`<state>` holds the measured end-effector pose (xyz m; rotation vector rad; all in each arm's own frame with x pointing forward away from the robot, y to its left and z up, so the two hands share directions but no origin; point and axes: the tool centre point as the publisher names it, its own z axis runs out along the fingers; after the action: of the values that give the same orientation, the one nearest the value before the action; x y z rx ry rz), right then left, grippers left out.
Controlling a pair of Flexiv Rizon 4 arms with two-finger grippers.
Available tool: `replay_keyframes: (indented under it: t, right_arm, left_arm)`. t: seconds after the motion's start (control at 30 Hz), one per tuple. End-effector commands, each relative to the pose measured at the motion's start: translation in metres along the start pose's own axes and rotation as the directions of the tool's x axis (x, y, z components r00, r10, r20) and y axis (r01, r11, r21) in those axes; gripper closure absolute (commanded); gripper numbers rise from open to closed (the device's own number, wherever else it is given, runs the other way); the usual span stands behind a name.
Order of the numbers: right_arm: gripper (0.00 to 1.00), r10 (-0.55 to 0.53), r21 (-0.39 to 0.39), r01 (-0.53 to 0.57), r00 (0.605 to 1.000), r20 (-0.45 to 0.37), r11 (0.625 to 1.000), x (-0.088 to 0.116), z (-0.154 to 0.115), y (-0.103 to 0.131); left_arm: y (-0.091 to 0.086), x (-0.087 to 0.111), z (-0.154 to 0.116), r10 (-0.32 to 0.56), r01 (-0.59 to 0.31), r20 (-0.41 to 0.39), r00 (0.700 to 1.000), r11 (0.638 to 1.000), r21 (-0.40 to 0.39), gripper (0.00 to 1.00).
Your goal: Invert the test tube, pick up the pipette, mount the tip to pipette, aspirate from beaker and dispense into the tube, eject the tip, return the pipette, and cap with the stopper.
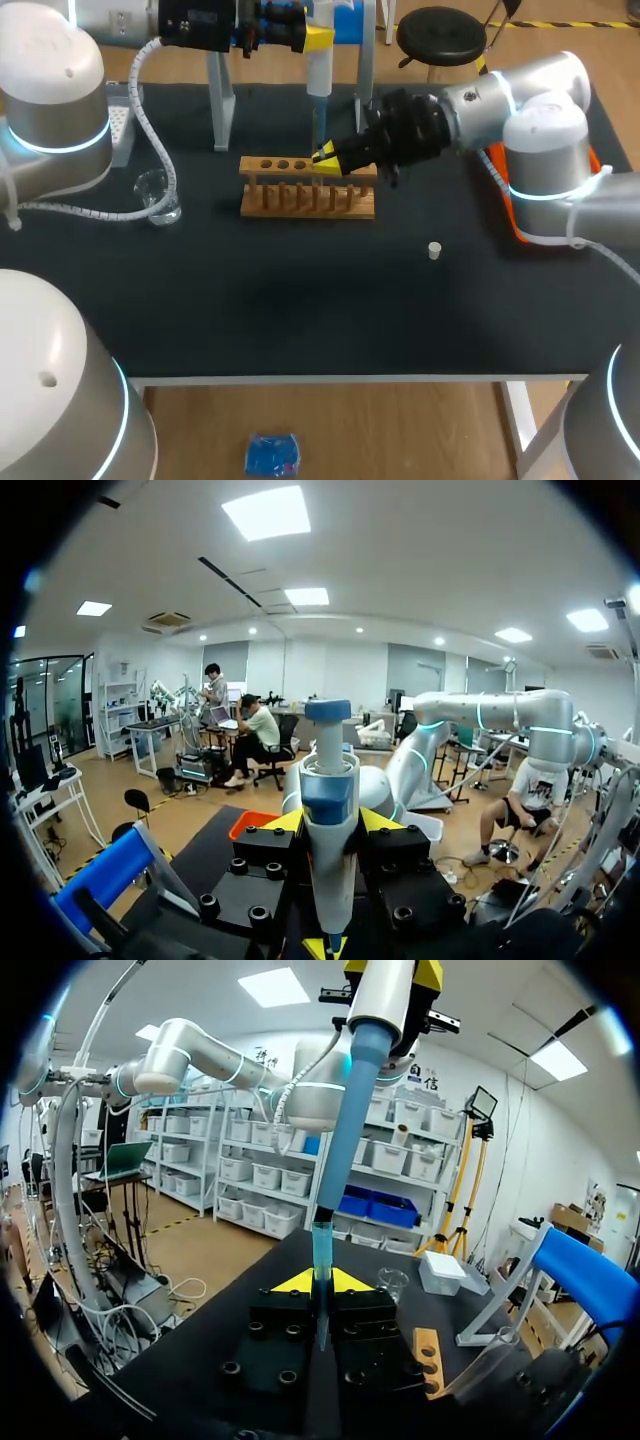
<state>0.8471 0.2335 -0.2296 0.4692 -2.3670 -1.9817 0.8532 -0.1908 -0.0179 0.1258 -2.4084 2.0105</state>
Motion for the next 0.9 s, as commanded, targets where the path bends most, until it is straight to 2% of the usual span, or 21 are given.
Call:
replay_keyframes:
  t: [0.03, 0.53, 0.9]
  right_arm:
    - [1.0, 0.021, -0.023, -0.021, 1.0, 0.0, 1.0, 0.0, -0.002, 0.001]
    - [1.0, 0.151, -0.144, -0.147, 0.988, 0.02, 0.979, 0.005, 0.007, 0.004]
    - [1.0, 0.187, -0.253, -0.157, 0.977, 0.101, 0.955, 0.003, 0.018, 0.007]
  left_arm:
    - [0.001, 0.0, 0.0, 0.002, -0.002, 0.002, 1.0, 1.0, 0.002, 1.0]
    - [0.001, 0.0, 0.0, 0.002, -0.002, 0.002, 1.0, 1.0, 0.002, 1.0]
    - [0.001, 0.0, 0.0, 0.002, -0.002, 0.002, 1.0, 1.0, 0.002, 1.0]
